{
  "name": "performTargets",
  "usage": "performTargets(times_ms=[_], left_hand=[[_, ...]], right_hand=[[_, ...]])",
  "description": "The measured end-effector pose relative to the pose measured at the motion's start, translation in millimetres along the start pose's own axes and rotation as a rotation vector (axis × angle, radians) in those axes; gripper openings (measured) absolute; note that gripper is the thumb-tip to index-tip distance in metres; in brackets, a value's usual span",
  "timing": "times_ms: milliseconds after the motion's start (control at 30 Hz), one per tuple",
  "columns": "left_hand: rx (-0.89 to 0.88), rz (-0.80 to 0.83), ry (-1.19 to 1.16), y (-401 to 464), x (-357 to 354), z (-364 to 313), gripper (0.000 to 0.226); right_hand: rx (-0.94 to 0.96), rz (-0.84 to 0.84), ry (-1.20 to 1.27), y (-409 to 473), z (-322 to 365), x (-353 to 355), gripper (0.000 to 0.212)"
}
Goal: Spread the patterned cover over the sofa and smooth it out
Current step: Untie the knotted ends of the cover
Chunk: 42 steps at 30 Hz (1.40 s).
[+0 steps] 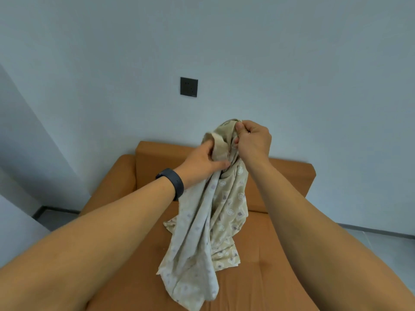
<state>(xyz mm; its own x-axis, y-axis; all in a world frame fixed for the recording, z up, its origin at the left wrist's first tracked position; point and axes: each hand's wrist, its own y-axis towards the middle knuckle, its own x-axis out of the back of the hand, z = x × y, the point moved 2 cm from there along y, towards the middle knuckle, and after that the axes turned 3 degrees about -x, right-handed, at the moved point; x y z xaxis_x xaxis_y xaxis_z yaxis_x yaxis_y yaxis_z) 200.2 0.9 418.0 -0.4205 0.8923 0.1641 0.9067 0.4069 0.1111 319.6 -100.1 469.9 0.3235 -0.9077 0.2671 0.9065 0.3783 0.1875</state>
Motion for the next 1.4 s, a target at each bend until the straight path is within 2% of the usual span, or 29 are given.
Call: performTargets(times_ms=[133,233,300,367,433,533,633,700,733,867,933,1033,1100,1200,1300,1333,1400], left_hand=[[0.024,-0.154,0.258,3,-5,17,0.034],[0.065,-0.057,0.356,0,-11,22,0.02],[0.015,-0.054,0.443,-3,-14,24,0.028],[-0.021,-0.11,0.412,0,-13,27,0.027],[0.03,-0.147,0.355,2,-12,26,0.012],[0.064,-0.137,0.317,10,-10,22,0.027],[0.045,-0.1,0.288,16,-16,18,0.024],[0.005,-0.131,0.31,16,-21,15,0.016],[-0.054,-0.144,0.358,15,-23,11,0.014],[-0.197,-0.214,0.489,18,-21,2,0.012],[-0.21,-0.218,0.5,21,-18,-3,0.012],[-0.163,-0.216,0.421,21,-17,-8,0.011],[-0.14,-0.235,0.372,22,-16,-7,0.011],[-0.155,-0.283,0.389,23,-13,-2,0.012],[-0.1,-0.371,0.19,21,-5,2,0.012],[-0.078,-0.354,0.096,21,-1,6,0.013],[-0.023,-0.217,0.02,19,2,15,0.027]], right_hand=[[-0.058,0.025,0.005,-3,-16,5,0.032],[-0.086,0.035,-0.002,-6,-23,12,0.031],[-0.088,0.04,0.006,-5,-26,16,0.031],[-0.091,0.043,0.01,-3,-31,20,0.031],[-0.107,0.038,0.009,-2,-36,27,0.03],[-0.168,0.013,0.013,-1,-48,38,0.029],[-0.245,0.041,0.032,-9,-68,37,0.024],[-0.268,0.063,-0.033,-23,-80,29,0.049],[-0.273,0.053,-0.06,-34,-83,25,0.05],[-0.329,0.014,0.006,-97,-90,3,0.01],[-0.345,0.047,0.03,-116,-96,-8,0.02],[-0.405,0.122,-0.025,-110,-100,-16,0.038],[-0.41,0.11,-0.087,-97,-100,-14,0.042],[-0.36,0.075,-0.044,-82,-99,-15,0.039],[-0.351,0.139,0.072,-76,-98,-16,0.028],[-0.368,0.164,0.127,-75,-97,-14,0.027],[-0.37,0.212,0.24,-72,-90,-9,0.028]])
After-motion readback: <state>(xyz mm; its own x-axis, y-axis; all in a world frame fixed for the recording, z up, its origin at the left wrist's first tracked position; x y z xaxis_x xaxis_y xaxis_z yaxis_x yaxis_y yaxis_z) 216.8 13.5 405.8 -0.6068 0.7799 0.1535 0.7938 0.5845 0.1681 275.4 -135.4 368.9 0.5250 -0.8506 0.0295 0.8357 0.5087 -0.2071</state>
